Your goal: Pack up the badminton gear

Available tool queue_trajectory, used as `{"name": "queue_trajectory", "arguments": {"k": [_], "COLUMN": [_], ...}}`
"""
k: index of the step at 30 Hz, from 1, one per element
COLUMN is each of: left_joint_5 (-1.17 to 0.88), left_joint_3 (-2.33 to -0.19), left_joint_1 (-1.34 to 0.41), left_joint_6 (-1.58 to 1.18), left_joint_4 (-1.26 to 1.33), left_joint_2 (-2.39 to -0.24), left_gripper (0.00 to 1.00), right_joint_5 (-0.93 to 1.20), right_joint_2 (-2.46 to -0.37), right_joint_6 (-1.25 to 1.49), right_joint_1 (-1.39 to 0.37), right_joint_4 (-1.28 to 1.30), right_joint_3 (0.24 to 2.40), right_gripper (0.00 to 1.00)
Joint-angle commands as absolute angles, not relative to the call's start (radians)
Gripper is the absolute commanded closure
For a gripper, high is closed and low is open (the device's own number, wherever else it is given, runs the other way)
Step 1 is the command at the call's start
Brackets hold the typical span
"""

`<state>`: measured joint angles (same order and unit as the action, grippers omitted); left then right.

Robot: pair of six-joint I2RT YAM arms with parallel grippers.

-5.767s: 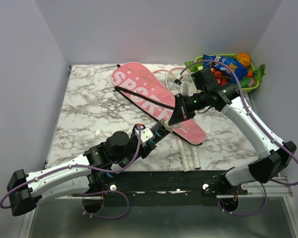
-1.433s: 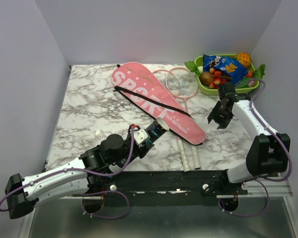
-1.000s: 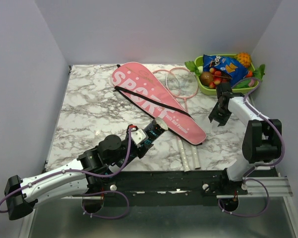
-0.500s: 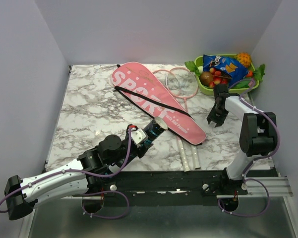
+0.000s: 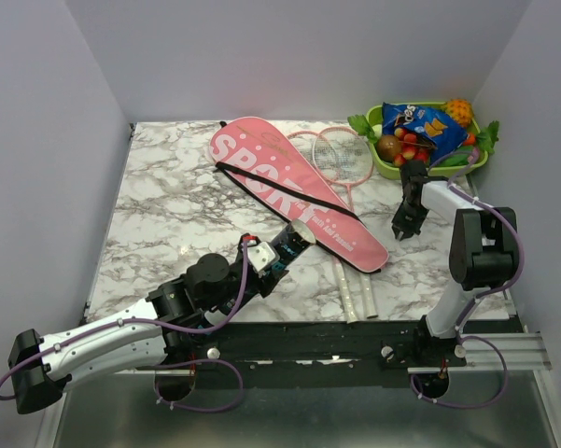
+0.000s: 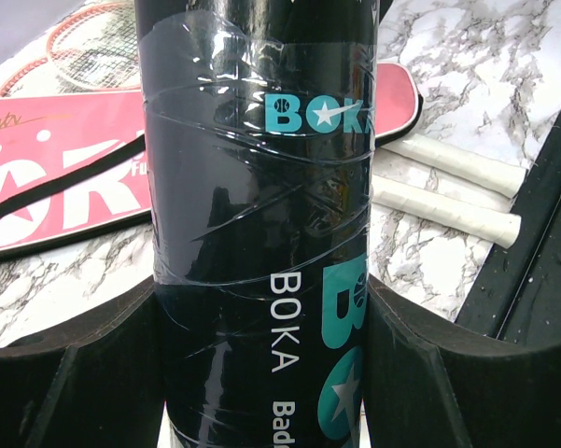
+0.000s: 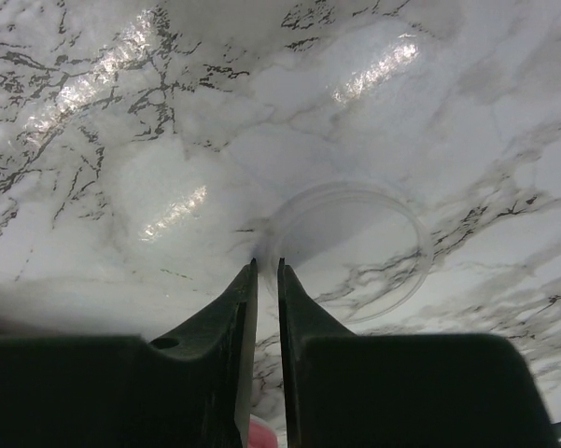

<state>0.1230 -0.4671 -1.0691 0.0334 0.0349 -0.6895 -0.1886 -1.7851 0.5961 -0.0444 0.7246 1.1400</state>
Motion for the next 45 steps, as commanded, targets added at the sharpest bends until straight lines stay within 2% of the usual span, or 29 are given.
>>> {"name": "queue_trajectory", "arguments": {"k": [1, 8, 15, 21, 26, 31, 38, 43, 45], "left_joint_5": [0.141, 0.149, 0.153, 0.149, 0.106, 0.057, -0.024, -0.054, -0.058], "left_joint_3": [-0.422, -0.422, -0.429, -0.457, -0.482, -0.512, -0.563, -0.595, -0.600], "left_joint_1": [-1.072, -1.074, -1.074, -1.074, -1.074, -1.074, -1.074, -1.075, -1.077], "left_joint_6": [0.015, 0.018, 0.023, 0.034, 0.023, 0.026, 0.020, 0.003, 0.005], "left_joint_4": [0.051, 0.054, 0.045, 0.038, 0.043, 0.041, 0.012, 0.002, 0.002], "left_joint_2": [-0.701, -0.704, -0.712, -0.748, -0.785, -0.830, -0.876, -0.907, -0.907], "left_gripper": [1.00, 1.00, 1.00, 1.00, 1.00, 1.00, 1.00, 1.00, 1.00], "right_joint_5": [-0.201, -0.190, -0.126, 0.000, 0.259, 0.509, 0.745, 0.944, 0.962], "right_joint_2": [-1.799, -1.809, -1.764, -1.612, -1.539, -1.387, -1.255, -1.178, -1.173], "right_joint_6": [0.583, 0.565, 0.548, 0.528, 0.462, 0.445, 0.397, 0.454, 0.448], "right_joint_1": [-0.038, -0.041, -0.040, -0.041, -0.060, -0.087, -0.136, -0.201, -0.235], "right_joint_4": [0.703, 0.703, 0.713, 0.733, 0.778, 0.730, 0.733, 0.618, 0.612], "right_joint_3": [1.149, 1.158, 1.201, 1.242, 1.285, 1.227, 1.192, 1.111, 1.111], "right_gripper": [0.82, 0.99, 1.00, 0.99, 0.99, 0.99, 0.99, 1.00, 1.00]}}
